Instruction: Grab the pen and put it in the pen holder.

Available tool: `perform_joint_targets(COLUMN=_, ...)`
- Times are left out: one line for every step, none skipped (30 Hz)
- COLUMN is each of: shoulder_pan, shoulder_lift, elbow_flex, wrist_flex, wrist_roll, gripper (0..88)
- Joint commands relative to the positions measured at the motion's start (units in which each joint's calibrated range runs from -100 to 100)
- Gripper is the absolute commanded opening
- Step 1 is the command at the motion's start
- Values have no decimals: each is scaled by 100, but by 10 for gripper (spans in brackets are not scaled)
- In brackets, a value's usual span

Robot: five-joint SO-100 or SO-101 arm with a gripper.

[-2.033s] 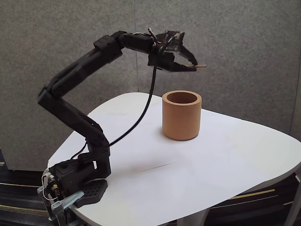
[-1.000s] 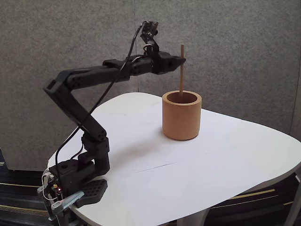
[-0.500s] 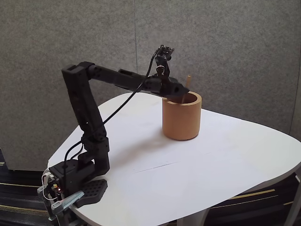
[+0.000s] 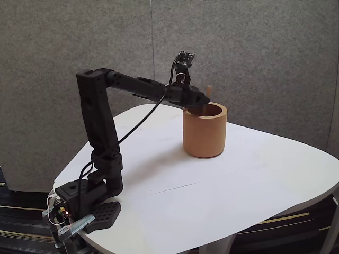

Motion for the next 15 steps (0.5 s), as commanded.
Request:
perform_joint_targets(shoulder_pan=27, shoulder_lift=-55, elbow_flex=-388, wrist_flex=-127, wrist_roll=-20, gripper=170)
perform_joint_targets(shoulder_pan=34, shoulder_lift=-55, elbow_flex=-388, wrist_flex=-127, wrist_roll=-20, gripper=194)
perform_joint_targets(shoulder_pan=42, shoulder_lift=-55, elbow_flex=-388, wrist_flex=-127, wrist_roll=-20, gripper=218)
perform_joint_targets(shoulder_pan=49, shoulder_lift=-55, elbow_flex=-388, wrist_flex=-127, wrist_roll=-20, gripper=229)
perform_joint_targets(shoulder_pan=49, shoulder_lift=-55, elbow_flex=-388, wrist_flex=-127, wrist_roll=-20, gripper=234)
perform_joint_targets(shoulder_pan=49, shoulder_lift=-55, elbow_flex=-388, wrist_flex=-127, wrist_roll=-20, gripper=234)
perform_joint_targets(shoulder_pan=49, shoulder_lift=-55, elbow_flex=-388, wrist_flex=-127, wrist_roll=-9, gripper=234)
perform_joint_targets(shoulder_pan=49, shoulder_lift=-55, elbow_flex=-388, wrist_flex=-127, wrist_roll=-9, gripper=234)
perform_joint_targets(shoulder_pan=49, shoulder_lift=-55, elbow_flex=-388, wrist_flex=-127, wrist_roll=-9, gripper=234)
perform_joint_targets(shoulder_pan=56, shoulder_lift=-63, elbow_flex=-388, wrist_flex=-119, wrist_roll=-9, gripper=234)
perform_joint_targets(shoulder_pan=56, shoulder_lift=-63, elbow_flex=-388, wrist_flex=-110, wrist_roll=7, gripper=234)
perform_joint_targets(shoulder_pan=64, shoulder_lift=-87, elbow_flex=-388, wrist_flex=-110, wrist_roll=12, gripper=234)
perform_joint_targets(shoulder_pan=64, shoulder_lift=-103, elbow_flex=-388, wrist_flex=-119, wrist_roll=12, gripper=234)
perform_joint_targets(shoulder_pan=64, shoulder_lift=-120, elbow_flex=-397, wrist_flex=-119, wrist_roll=12, gripper=234)
perform_joint_targets(shoulder_pan=64, shoulder_lift=-136, elbow_flex=-451, wrist_flex=-119, wrist_roll=17, gripper=234)
